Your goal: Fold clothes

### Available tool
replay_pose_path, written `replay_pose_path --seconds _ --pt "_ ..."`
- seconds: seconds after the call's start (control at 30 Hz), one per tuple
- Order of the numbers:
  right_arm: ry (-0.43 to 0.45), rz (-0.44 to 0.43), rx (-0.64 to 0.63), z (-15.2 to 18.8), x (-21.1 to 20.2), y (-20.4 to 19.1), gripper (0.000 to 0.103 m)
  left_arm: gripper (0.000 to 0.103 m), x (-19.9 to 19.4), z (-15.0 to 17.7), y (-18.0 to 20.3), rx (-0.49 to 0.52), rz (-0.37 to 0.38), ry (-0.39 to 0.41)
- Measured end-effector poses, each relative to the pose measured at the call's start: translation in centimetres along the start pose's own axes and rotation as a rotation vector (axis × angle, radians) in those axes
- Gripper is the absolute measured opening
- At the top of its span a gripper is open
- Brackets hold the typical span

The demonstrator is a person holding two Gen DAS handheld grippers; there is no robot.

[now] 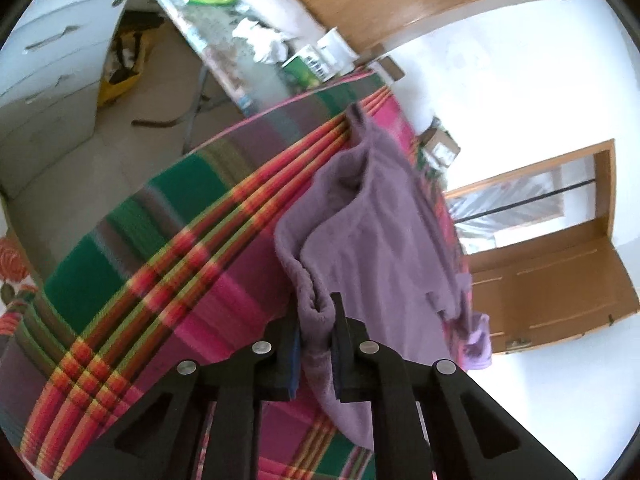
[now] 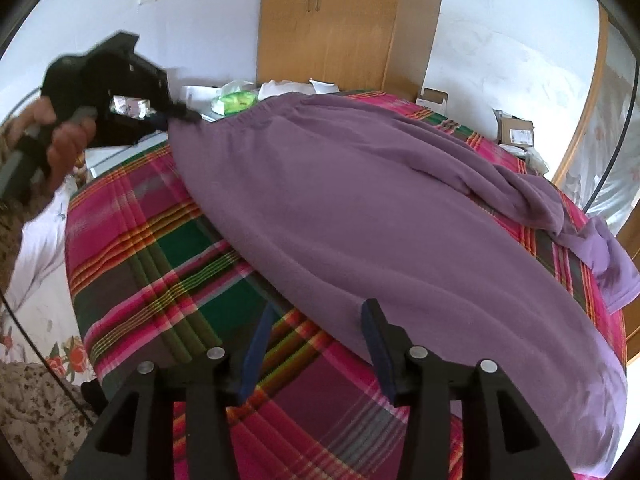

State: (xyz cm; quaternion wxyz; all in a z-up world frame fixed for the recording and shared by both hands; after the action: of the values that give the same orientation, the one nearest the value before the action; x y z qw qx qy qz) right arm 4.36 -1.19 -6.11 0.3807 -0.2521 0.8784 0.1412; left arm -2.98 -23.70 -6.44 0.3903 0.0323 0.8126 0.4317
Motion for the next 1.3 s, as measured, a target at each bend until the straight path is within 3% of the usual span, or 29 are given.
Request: replay_pose_path --seconds 0.13,0.27,0.33,0.4,0.6,0.63,0.67,0.73,1.3 --pt "0.023 0.081 -0.053 -0.7 0.4 -0.2 0.048 0.012 -1.0 -1.0 1.6 0.01 0.039 0.025" --pt "0.034 0.224 -0.127 -1.0 1.0 0.4 0.048 0.012 -1.5 -1.6 2.8 0.019 0.068 0.041" --pt "0.029 0.238 -0.12 -0.9 1.2 0.8 0.047 0.012 -1.7 -1.7 3.3 0.021 0.081 0.046" --pt "0.032 0.239 -0.099 -1.0 1.0 1.4 0.043 0.012 -2.0 -1.9 3.6 0.021 0.091 0.054" --pt "0.003 0.367 -0.082 -0.4 0.9 4.6 0.024 0.012 -2.6 -2.5 3.9 0.017 0.107 0.076" --pt "-0.004 0.371 -0.067 -0.2 0.8 5.2 0.02 0.012 -2.6 -2.4 3.9 0.019 0.108 0.074" --pt "-0.008 0.375 -0.052 -0.1 0.7 5.7 0.01 0.012 -2.6 -2.3 3.9 0.02 0.11 0.073" --pt "-0.001 0.374 -0.038 -0.1 0.4 6.0 0.004 0.012 -2.5 -2.2 3.5 0.006 0.108 0.069" --pt "0.052 0.35 -0.064 -0.3 -3.5 2.8 0.003 0.011 -4.1 -0.7 0.5 -0.013 0.093 0.075"
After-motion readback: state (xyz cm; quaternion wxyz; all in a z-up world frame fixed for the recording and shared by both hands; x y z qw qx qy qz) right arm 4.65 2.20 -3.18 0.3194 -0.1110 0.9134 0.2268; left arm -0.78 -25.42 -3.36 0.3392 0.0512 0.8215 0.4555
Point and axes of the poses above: each gripper's, at about its wrist camera, not at the fingertips, and x roughly the way its jaws point, y to its right, z to its underside, the point moved 10 cm from there along x, roughly the way its jaws point, and after that the axes turned 6 degrees about x, right-handed, at the moved point
